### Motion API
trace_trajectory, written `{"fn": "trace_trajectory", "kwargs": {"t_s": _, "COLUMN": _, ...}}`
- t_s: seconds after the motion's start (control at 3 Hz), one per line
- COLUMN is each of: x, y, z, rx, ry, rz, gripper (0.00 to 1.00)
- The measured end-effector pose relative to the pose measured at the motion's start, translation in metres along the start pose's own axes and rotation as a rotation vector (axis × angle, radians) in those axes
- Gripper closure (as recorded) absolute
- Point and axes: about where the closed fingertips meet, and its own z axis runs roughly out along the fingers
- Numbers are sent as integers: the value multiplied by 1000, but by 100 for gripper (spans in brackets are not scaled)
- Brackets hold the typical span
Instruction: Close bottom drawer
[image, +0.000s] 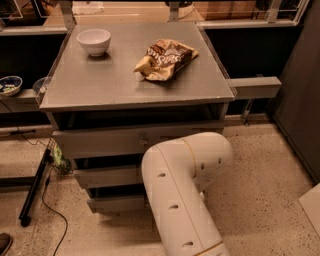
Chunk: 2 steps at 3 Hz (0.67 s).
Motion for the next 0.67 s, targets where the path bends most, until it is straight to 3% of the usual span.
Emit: {"fn": "trace_trajectory", "kwargs": {"t_s": 0.67, "x": -7, "y": -8, "z": 21, "rx": 80, "ry": 22, "rz": -17, "gripper": 100}}
